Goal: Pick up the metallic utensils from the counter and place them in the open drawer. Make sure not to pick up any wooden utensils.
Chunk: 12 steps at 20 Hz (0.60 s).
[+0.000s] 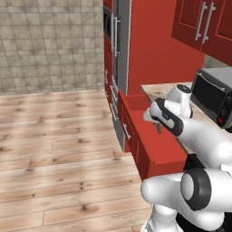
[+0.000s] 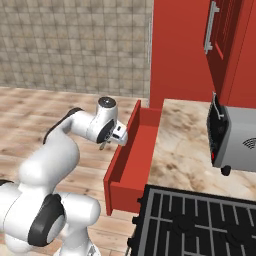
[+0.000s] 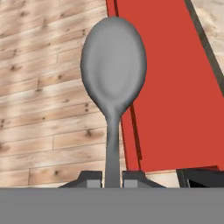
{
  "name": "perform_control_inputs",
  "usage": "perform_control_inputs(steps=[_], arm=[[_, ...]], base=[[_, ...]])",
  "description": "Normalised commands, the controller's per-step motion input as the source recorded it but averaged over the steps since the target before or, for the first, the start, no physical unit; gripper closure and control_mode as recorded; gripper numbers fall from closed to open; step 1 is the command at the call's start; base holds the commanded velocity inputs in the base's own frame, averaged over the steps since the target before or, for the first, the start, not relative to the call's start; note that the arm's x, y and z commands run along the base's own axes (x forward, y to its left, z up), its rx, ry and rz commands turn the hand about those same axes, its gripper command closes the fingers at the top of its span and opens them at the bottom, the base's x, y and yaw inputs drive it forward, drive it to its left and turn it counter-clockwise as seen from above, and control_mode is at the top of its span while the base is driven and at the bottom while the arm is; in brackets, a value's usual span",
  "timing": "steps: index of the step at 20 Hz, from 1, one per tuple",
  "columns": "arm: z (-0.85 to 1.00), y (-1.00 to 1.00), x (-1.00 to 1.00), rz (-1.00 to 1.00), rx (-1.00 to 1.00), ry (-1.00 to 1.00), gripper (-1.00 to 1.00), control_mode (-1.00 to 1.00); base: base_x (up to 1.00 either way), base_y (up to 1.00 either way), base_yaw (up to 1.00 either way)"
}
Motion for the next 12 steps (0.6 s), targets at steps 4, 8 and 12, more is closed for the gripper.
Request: perform_control_inputs(steps=[4,8,12], arm=[[-0.23,-0.25,0.42,0.00,0.00,0.15,1.00,-1.00],[-0.38,-0.18,0.38,0.00,-0.03,0.14,1.00,-1.00],[-0.63,-0.03,0.16,-0.02,-0.12,0.00,1.00,-1.00]], base=[[0.00,0.00,0.00],[0.00,0.00,0.00],[0.00,0.00,0.00]])
